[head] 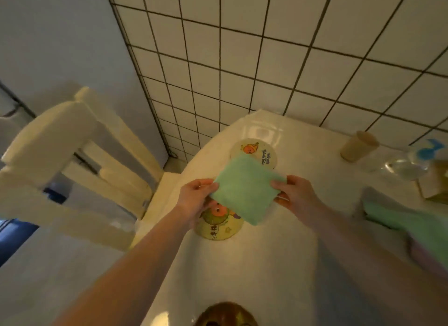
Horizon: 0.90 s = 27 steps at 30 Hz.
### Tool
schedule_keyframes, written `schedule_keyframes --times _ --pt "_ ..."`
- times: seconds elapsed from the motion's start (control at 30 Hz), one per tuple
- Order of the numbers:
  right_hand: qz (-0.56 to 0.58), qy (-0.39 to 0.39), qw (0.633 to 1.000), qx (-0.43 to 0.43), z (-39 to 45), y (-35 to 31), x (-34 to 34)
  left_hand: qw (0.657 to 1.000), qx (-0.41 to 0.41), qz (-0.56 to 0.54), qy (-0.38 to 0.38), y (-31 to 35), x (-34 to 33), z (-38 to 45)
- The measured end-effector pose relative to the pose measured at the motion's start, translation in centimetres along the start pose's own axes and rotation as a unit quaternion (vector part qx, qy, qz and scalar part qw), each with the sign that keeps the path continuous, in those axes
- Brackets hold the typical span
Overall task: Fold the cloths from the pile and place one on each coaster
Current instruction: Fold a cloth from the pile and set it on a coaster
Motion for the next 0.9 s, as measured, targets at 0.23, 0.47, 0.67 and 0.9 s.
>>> schedule_keyframes --times 0.23,0.47,0.67,0.9 --pt "0.064 0.090 0.994 0.011 7.6 -2.2 2.0 0.994 -0.029 0.092 -0.060 4.2 -5.9 10.7" --pt "0.078 0.138 0.987 -0.018 13.2 -0.9 2.3 0.980 -0.058 0.186 -0.047 4.8 -7.5 17.8" --pt "0.056 0.194 0.979 -0.039 15.2 1.6 2.3 0.948 -0.115 0.297 -0.002 5.6 -7.6 21.6" --pt "-0.039 0.243 0.969 -0.016 15.1 2.8 4.3 0.874 -0.196 0.441 0.063 6.5 -8.3 21.4"
Point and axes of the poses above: each hand's wrist, its own z-axis towards the middle knuckle, its own x-axis out of the back of the hand, y = z × x, the point moved 7 cm from there along z, towards the middle knuckle, and after that the axes turned 3 degrees about -z, right-handed, at the moved point
